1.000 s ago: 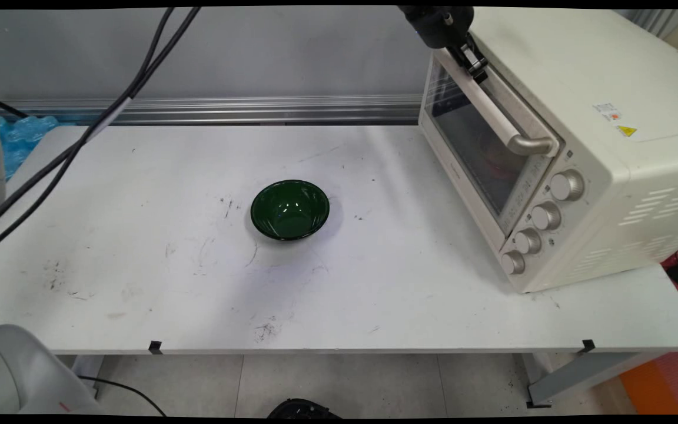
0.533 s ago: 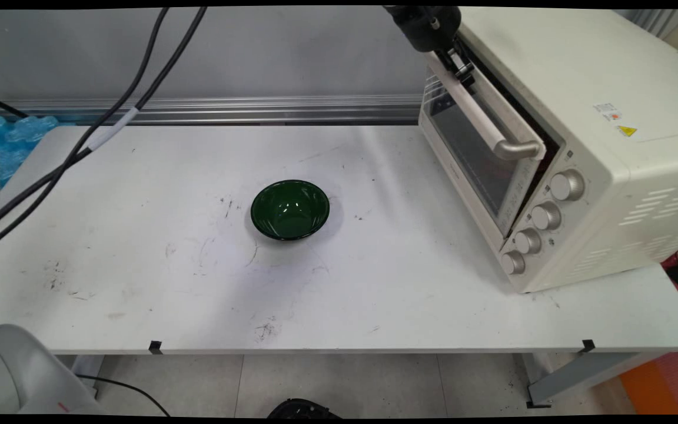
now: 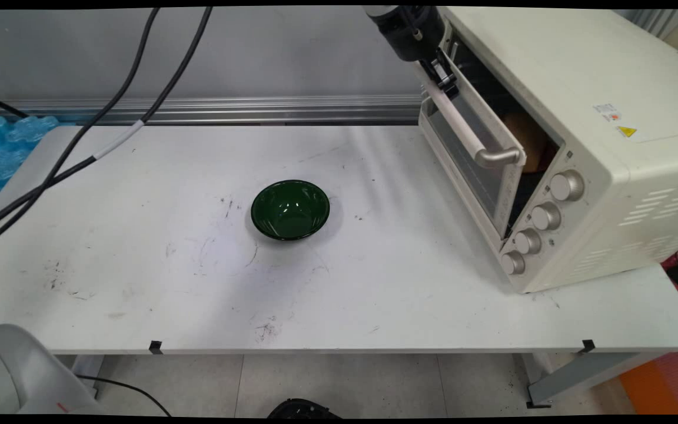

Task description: Open the oven

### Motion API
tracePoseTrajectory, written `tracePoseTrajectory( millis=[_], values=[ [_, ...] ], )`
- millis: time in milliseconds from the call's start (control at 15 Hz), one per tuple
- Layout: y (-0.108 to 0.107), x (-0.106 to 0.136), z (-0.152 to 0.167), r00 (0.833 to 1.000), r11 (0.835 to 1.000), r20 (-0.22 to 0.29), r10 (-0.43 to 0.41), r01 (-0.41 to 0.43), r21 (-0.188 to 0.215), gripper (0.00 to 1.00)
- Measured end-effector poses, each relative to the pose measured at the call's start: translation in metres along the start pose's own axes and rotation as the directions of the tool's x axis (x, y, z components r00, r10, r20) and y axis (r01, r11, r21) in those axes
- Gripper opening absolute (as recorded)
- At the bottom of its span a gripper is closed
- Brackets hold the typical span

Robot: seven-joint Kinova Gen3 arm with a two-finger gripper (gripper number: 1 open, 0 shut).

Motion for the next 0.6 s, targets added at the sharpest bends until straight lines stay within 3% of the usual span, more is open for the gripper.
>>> tracePoseTrajectory(
  millis=[600],
  values=[
    [0.001,-0.020,0.007,1.000,1.000,0.031,-0.002,0.002,-0.006,0.00]
  ],
)
